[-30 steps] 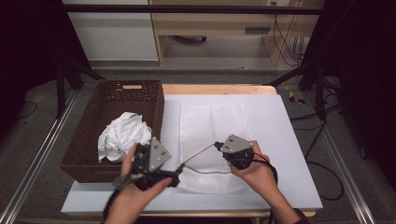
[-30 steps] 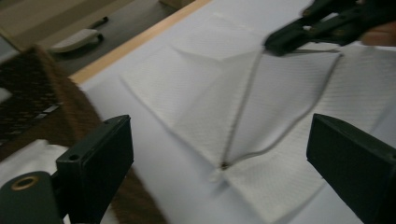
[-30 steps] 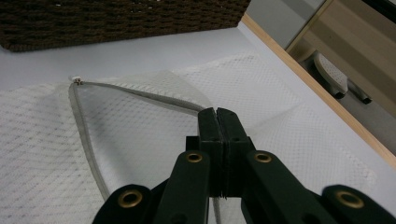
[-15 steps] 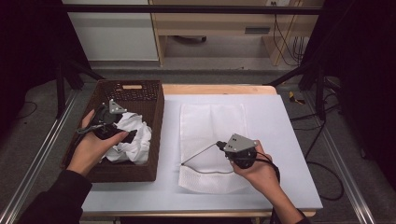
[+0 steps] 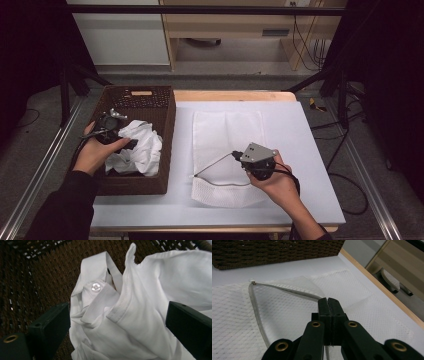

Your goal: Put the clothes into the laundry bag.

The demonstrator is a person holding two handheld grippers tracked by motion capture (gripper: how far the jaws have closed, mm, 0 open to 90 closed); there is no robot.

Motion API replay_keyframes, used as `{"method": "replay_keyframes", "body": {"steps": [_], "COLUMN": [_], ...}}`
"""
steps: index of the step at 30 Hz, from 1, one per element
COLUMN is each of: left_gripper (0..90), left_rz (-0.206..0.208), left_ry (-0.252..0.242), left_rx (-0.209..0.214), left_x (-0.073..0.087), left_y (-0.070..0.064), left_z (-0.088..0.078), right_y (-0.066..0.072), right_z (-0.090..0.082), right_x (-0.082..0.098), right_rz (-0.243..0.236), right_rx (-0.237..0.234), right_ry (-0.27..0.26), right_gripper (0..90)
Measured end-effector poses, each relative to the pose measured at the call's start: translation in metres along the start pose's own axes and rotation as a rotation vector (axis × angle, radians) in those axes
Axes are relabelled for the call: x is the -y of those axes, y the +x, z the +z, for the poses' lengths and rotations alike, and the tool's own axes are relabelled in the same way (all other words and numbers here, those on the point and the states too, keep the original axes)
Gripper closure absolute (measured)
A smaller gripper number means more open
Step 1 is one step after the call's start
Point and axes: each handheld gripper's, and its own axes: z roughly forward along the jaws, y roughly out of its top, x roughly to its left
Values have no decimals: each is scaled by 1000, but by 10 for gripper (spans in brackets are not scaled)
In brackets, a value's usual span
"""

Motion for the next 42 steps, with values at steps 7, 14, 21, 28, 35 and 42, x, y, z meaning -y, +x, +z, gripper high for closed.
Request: {"method": "replay_keyframes", "body": {"steps": [7,14,21,28,35,42], "left_gripper": [37,18,0,4,7,49], "left_rz": [-52,-49,-47,-62,-52,-52], "left_ry": [76,125,150,190,200,220], "left_rx": [27,50,20,60,89,99], "left_x": [8,7,9,12,13,14], "left_y": [8,2,4,3,-2,-7], "left_z": [22,40,48,56,59,63], "right_y": [-1,-2,-2,-2,-2,-2], "right_z": [-1,-2,-2,-3,-2,-2], "right_x": [0,0,0,-1,-1,-1], "right_rz": [1,4,5,9,10,8], "right_rx": [-1,0,-3,-3,-5,-7], "right_ry": [-1,-5,-5,-7,-5,-3], "right_gripper": [900,900,900,900,900,900]}}
